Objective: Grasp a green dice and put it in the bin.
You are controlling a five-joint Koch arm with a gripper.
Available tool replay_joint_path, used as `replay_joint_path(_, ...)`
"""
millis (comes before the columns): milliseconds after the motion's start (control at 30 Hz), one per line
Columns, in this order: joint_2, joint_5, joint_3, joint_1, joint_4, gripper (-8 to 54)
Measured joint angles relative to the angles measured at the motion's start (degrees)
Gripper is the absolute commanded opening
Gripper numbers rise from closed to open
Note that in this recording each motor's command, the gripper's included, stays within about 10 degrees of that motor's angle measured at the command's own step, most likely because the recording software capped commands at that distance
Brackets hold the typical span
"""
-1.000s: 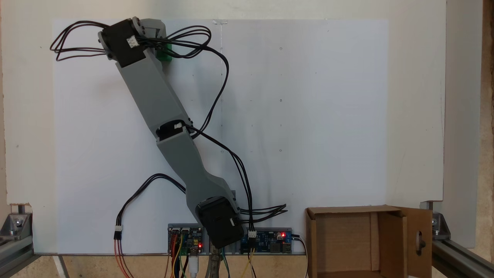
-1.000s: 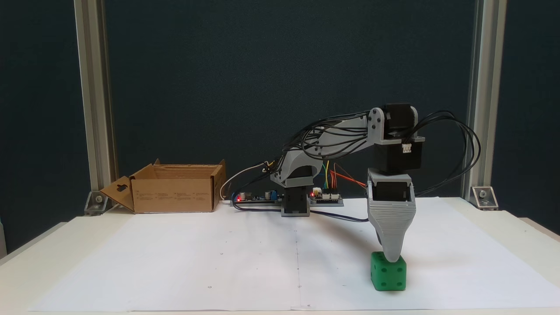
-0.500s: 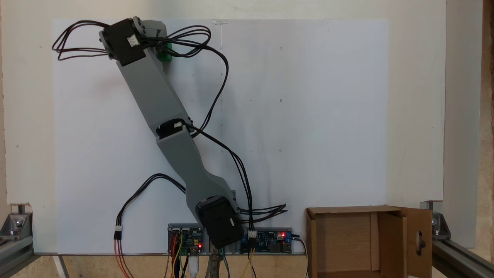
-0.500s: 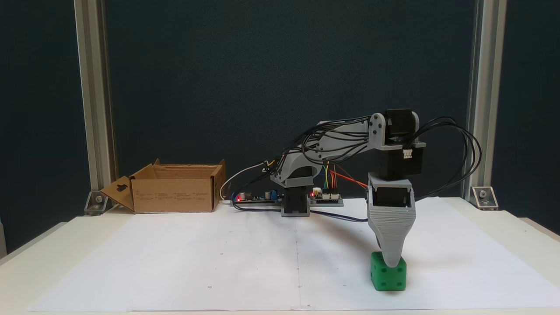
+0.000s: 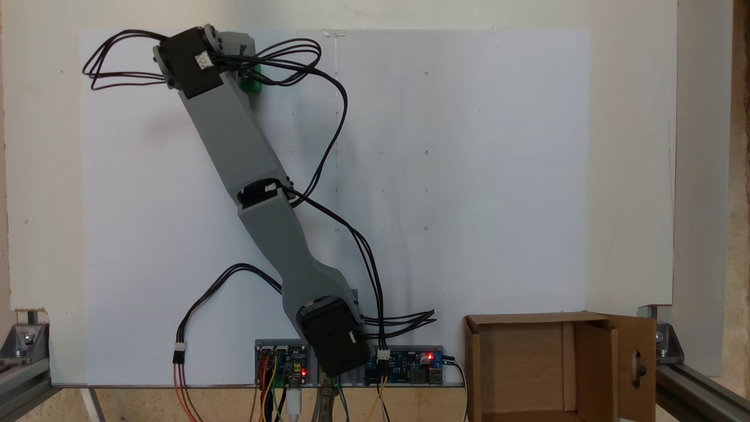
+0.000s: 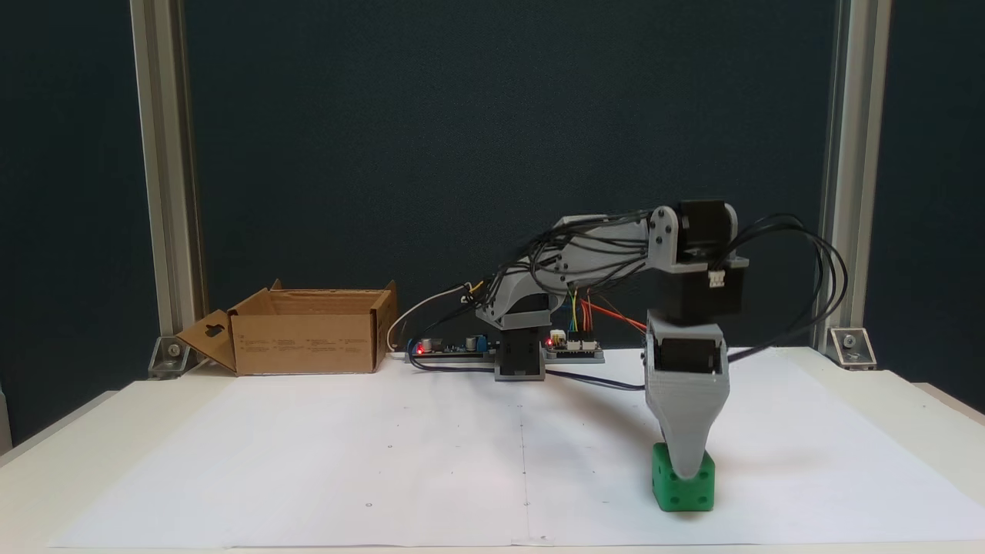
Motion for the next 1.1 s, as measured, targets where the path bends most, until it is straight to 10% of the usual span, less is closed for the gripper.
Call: replay_joint_path(1100, -2.02, 0.18, 0.00, 1.32, 0.00, 43.2)
